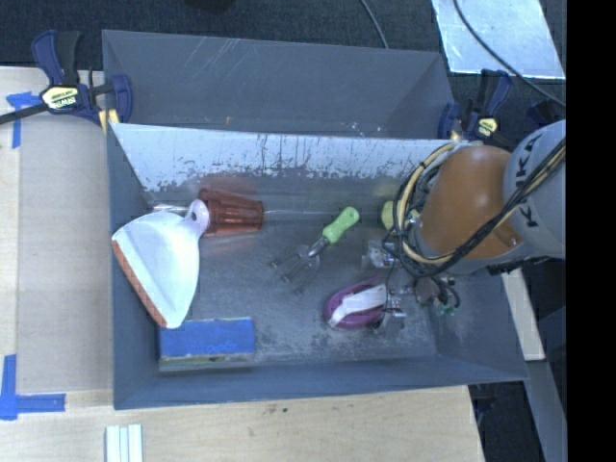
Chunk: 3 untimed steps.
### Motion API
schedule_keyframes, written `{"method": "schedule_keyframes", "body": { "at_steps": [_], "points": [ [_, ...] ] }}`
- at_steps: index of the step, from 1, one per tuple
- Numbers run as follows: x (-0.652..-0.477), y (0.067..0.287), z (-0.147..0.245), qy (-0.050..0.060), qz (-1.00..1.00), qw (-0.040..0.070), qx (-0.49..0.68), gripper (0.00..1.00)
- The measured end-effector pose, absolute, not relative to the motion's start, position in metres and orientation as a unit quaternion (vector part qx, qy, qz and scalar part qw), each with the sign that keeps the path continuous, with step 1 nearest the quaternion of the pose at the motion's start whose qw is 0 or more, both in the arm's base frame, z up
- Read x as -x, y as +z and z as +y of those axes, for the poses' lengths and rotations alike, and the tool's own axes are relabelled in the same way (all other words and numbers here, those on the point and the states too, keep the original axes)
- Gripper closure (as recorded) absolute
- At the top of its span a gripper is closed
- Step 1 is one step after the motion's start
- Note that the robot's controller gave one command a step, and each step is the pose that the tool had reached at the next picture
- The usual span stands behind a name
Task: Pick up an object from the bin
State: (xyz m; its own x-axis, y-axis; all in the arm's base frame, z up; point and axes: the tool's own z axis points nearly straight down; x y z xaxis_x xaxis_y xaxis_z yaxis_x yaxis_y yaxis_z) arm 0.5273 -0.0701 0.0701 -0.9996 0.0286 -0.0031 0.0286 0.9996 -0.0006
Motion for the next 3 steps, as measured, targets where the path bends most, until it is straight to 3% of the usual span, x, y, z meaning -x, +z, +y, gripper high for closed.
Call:
{"method": "schedule_keyframes", "body": {
  "at_steps": [1, 2, 3],
  "points": [
    [-0.546, 0.126, -0.066, -0.001, 0.999, 0.008, 0.033, 0.0],
    [-0.53, 0.1, -0.068, 0.0, 0.999, 0.0, -0.054, 0.0],
    [-0.53, 0.07, -0.062, -0.001, 0.999, 0.008, -0.042, 0.0]
  ]
}}
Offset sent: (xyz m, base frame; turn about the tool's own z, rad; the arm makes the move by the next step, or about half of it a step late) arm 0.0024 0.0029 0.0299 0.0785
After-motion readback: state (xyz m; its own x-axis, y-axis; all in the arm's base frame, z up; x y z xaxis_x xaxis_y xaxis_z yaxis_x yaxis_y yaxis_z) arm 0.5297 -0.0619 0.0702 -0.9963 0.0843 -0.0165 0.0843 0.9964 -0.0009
